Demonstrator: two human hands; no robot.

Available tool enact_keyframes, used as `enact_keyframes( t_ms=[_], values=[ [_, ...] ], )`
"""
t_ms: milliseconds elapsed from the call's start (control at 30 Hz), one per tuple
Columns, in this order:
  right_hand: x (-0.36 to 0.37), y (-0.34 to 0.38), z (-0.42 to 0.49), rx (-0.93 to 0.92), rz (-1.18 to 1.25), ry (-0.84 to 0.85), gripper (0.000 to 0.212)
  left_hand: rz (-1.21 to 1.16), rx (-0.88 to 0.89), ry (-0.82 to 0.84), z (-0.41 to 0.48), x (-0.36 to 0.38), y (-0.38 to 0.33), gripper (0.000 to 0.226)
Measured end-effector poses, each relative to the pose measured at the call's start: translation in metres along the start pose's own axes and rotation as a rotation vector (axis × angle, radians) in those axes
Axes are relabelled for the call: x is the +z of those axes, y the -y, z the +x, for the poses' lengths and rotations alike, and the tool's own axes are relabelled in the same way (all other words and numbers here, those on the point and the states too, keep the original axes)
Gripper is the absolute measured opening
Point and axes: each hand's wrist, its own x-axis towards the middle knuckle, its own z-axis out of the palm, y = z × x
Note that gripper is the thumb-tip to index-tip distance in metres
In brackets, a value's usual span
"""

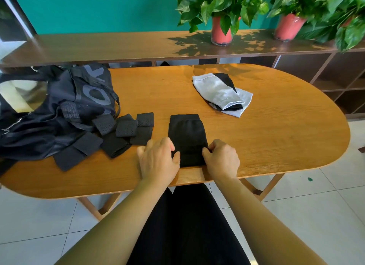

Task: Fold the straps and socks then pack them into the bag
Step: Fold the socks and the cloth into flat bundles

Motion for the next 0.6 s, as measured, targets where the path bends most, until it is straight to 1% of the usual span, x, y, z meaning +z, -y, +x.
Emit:
enact_keyframes(
  t_ms=[33, 67, 100, 133, 167, 233, 300, 333, 367, 400, 433, 467, 500, 533, 567, 600],
  values=[
    [0.0, 0.001, 0.0, 0.001, -0.014, 0.001, 0.016, -0.037, 0.115, -0.049, -0.002, 0.001, 0.0, 0.013],
    [0.0, 0.001, 0.0, 0.002, -0.028, 0.003, 0.016, -0.076, 0.242, -0.064, -0.004, 0.004, 0.0, 0.014],
    [-0.001, 0.001, -0.001, 0.002, -0.037, 0.002, 0.017, -0.089, 0.374, -0.042, -0.005, 0.006, 0.001, 0.021],
    [-0.002, 0.002, 0.0, 0.001, -0.045, -0.002, 0.017, -0.077, 0.488, 0.024, -0.005, 0.009, 0.002, 0.032],
    [-0.002, 0.002, -0.001, 0.001, -0.053, -0.004, 0.017, -0.055, 0.561, 0.1, -0.006, 0.01, 0.004, 0.042],
    [-0.002, 0.003, -0.002, -0.002, -0.066, -0.008, 0.016, -0.04, 0.597, 0.213, -0.007, 0.01, 0.008, 0.051],
    [-0.002, 0.003, -0.003, -0.011, -0.051, -0.034, 0.019, -0.037, 0.601, 0.278, -0.007, 0.009, 0.013, 0.052],
    [-0.002, 0.001, -0.006, -0.073, -0.04, -0.087, 0.022, -0.034, 0.602, 0.302, -0.006, 0.009, 0.014, 0.052],
    [-0.001, -0.002, -0.008, -0.194, -0.042, -0.15, 0.026, -0.03, 0.602, 0.319, -0.006, 0.008, 0.015, 0.052],
    [-0.001, -0.005, -0.011, -0.352, -0.067, -0.198, 0.03, -0.026, 0.601, 0.327, -0.006, 0.008, 0.015, 0.052],
    [0.0, -0.009, -0.014, -0.514, -0.118, -0.202, 0.035, -0.022, 0.595, 0.329, -0.005, 0.008, 0.015, 0.051],
    [0.001, -0.014, -0.016, -0.649, -0.184, -0.123, 0.041, -0.025, 0.586, 0.328, -0.005, 0.009, 0.015, 0.05],
    [0.002, -0.018, -0.019, -0.727, -0.247, 0.023, 0.049, -0.033, 0.575, 0.335, -0.004, 0.01, 0.017, 0.05],
    [0.002, -0.023, -0.022, -0.749, -0.296, 0.183, 0.059, -0.04, 0.567, 0.351, -0.004, 0.011, 0.018, 0.05],
    [0.001, -0.028, -0.023, -0.73, -0.336, 0.314, 0.068, -0.043, 0.563, 0.371, -0.004, 0.013, 0.02, 0.052],
    [0.001, -0.033, -0.022, -0.707, -0.378, 0.382, 0.073, -0.044, 0.554, 0.39, -0.004, 0.014, 0.022, 0.053]
  ],
)
